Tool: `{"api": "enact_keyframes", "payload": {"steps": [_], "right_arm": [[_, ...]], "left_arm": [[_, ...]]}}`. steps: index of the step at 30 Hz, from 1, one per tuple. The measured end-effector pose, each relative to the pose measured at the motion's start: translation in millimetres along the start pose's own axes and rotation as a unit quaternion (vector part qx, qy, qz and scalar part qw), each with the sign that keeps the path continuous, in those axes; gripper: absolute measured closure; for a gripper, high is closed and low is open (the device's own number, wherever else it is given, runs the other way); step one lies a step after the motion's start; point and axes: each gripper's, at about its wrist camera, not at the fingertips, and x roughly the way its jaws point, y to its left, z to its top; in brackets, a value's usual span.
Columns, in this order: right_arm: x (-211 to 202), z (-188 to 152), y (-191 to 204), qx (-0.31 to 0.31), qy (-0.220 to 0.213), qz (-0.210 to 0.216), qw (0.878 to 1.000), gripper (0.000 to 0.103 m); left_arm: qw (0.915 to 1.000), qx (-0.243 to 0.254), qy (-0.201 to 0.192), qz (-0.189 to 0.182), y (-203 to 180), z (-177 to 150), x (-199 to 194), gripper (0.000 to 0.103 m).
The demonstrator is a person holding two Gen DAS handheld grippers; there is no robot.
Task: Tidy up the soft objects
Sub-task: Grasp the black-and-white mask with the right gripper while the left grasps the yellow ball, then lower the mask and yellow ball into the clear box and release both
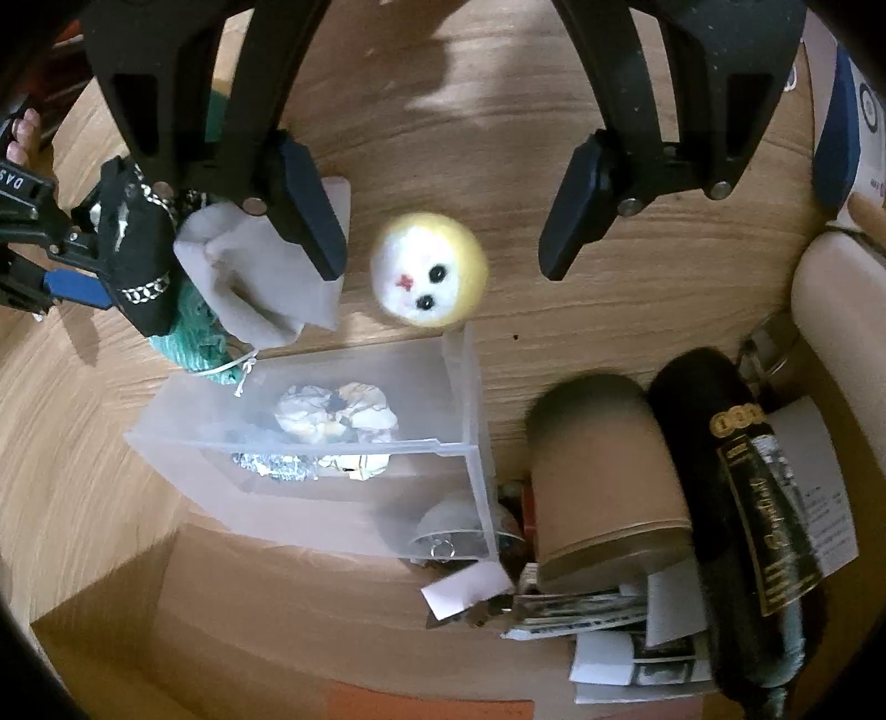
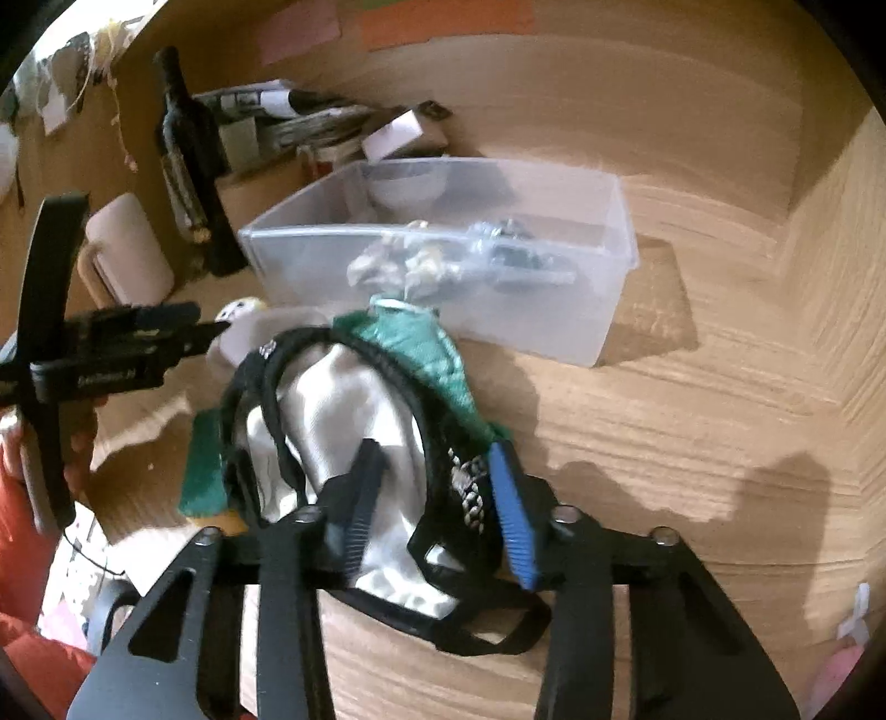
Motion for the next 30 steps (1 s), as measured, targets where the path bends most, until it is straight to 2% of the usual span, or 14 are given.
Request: {"api": "enact_keyframes", "payload": {"steps": [4,7,15,30], "right_arm": [[-0.7,-3.7,0.3,-0.004,-0.005,-0.011,1.000,0.085],[-5.5,-4.0,-1.7,-0.001,-0.014,-0.014,1.000,0.087],[-32.3,6.2,-9.9,0.011,-0.059,-0.027,0.998,0.088],[-79.5,48.1,-18.4,0.038,-0.177,-0.037,0.983,0.088]], "left_arm": [[0.9999,-0.002,0.015,-0.008,0.2,6.7,12.9,0.045],[0.9994,-0.006,0.028,-0.021,2.1,9.3,22.6,0.058],[0.9997,-0.014,0.008,-0.021,6.2,9.2,6.2,0.059],[0.9957,-0.011,-0.090,-0.021,0.5,34.9,-58.2,0.059]]}}
